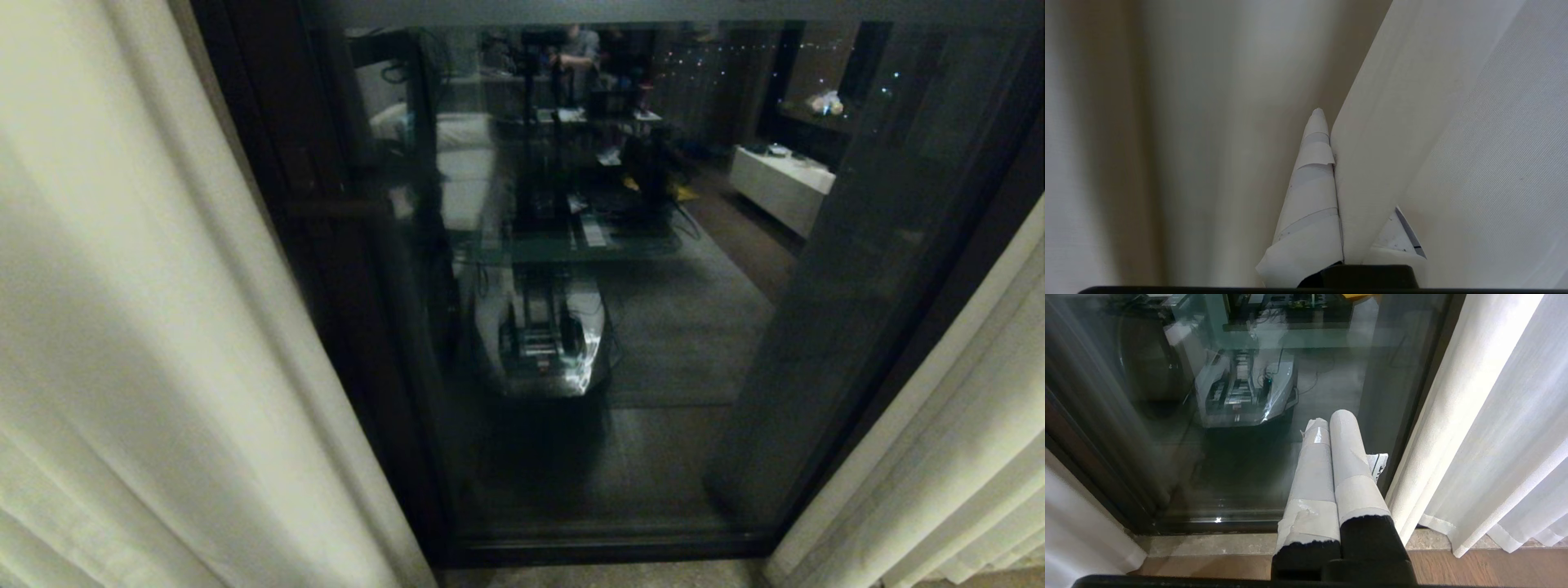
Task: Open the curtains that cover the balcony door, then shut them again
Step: Pull the inner curtains open on both sides
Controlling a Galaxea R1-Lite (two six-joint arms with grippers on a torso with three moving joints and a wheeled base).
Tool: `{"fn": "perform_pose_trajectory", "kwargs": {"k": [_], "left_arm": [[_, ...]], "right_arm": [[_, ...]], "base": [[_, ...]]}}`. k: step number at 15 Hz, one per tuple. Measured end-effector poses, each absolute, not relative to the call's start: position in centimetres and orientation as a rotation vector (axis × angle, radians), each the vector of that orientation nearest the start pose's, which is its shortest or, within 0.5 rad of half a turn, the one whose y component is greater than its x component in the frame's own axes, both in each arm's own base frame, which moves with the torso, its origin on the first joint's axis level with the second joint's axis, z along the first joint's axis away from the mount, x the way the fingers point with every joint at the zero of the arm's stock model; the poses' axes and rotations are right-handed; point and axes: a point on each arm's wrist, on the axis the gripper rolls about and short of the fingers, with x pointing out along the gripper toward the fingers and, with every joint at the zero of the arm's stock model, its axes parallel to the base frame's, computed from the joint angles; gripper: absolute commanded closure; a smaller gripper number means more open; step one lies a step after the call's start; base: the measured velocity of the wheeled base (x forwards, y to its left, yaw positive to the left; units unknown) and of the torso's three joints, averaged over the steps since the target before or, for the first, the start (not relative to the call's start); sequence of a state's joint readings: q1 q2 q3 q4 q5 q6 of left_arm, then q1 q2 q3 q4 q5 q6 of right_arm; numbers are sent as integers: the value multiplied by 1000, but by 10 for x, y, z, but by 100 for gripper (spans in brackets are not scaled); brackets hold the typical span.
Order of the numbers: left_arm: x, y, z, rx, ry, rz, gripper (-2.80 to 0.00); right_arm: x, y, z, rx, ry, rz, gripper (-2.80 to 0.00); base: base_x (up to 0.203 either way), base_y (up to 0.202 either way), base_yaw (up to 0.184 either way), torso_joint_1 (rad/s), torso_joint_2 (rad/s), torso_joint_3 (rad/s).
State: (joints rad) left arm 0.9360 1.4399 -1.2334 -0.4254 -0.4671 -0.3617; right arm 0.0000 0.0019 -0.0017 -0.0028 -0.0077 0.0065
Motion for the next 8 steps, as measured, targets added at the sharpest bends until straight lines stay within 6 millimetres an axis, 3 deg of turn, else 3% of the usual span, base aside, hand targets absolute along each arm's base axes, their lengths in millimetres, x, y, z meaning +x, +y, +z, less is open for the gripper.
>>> {"fn": "perform_pose_trajectory", "kwargs": {"k": [8], "left_arm": [[130, 303, 332, -163, -253, 568, 0]], "right_arm": [[-23, 0, 76, 6, -2, -8, 0]], "base": [[0, 0, 0, 0, 0, 0]]}}
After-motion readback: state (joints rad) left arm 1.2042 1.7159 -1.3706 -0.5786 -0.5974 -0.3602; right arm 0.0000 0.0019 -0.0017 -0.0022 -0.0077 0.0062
